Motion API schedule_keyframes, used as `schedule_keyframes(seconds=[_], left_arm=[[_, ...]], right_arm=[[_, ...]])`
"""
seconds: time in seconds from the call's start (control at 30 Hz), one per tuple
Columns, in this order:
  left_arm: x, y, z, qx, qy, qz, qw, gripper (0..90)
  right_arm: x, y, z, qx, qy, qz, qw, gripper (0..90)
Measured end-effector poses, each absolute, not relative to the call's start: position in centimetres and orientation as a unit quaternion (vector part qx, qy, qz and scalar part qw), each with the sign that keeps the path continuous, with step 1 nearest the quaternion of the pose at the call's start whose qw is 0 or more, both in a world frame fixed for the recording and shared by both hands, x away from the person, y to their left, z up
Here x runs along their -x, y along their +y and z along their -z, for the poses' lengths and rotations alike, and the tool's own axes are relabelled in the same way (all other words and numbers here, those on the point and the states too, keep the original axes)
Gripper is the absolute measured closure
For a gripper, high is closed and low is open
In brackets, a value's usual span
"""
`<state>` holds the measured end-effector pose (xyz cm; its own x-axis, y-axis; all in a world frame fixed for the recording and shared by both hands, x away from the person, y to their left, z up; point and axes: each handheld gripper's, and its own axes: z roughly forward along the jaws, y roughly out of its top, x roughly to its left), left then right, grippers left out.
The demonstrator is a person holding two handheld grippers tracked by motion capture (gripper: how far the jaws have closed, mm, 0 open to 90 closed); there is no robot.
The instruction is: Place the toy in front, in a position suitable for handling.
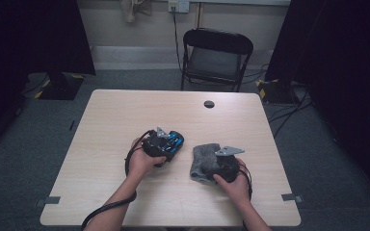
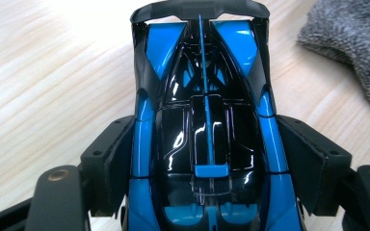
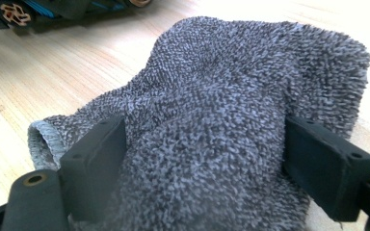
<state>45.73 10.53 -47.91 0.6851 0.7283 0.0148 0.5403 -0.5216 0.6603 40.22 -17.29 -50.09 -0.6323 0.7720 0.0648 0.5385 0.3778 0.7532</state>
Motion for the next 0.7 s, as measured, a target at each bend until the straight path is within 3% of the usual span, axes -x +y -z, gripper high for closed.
schedule_keyframes(seconds=[0.7], left_arm=[[-46.05,10.75,48.96,-0.854,0.365,-0.135,0.344,26.5]], right_arm=[[-40.22,-17.31,50.08,-0.401,0.816,-0.388,0.150,17.0]])
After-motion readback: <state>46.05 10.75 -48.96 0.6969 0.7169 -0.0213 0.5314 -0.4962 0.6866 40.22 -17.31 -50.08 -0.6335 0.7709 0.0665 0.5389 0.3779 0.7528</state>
